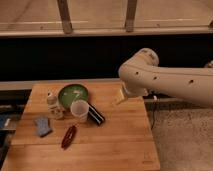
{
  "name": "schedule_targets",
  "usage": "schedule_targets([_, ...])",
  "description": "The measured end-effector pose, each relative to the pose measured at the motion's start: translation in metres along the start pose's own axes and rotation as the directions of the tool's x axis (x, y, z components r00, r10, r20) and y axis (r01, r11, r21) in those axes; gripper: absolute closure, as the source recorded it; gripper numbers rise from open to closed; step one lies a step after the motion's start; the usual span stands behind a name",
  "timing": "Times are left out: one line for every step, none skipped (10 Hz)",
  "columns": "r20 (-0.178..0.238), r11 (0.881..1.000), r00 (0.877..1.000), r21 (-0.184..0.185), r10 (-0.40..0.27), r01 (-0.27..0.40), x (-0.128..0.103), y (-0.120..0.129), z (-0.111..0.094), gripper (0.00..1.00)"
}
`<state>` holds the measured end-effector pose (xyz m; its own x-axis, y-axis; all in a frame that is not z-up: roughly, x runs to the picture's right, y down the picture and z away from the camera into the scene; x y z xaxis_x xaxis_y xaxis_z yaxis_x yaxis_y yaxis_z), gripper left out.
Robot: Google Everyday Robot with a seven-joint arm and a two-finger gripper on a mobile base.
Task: Place the pepper on the white sponge
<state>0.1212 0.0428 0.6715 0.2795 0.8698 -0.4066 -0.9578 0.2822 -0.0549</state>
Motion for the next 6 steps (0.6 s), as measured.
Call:
schedule_targets([0.0, 1.0, 1.0, 0.0, 0.0, 0.0, 0.0, 0.0, 0.0, 0.2])
schedule_targets([0.0, 1.0, 1.0, 0.0, 0.0, 0.0, 0.0, 0.0, 0.0, 0.2])
schedule_targets([0.0, 1.0, 1.0, 0.0, 0.0, 0.0, 0.0, 0.0, 0.0001, 0.2])
schedule_targets([0.0, 1.0, 1.0, 0.0, 0.0, 0.0, 0.0, 0.0, 0.0, 0.2])
schedule_targets([0.0, 1.0, 1.0, 0.001, 0.001, -0.001, 0.0, -0.0001, 0.0, 0.2])
schedule_targets([0.004, 1.0, 1.0, 0.001, 0.008, -0.008, -0.0011, -0.0004, -0.0015, 0.2])
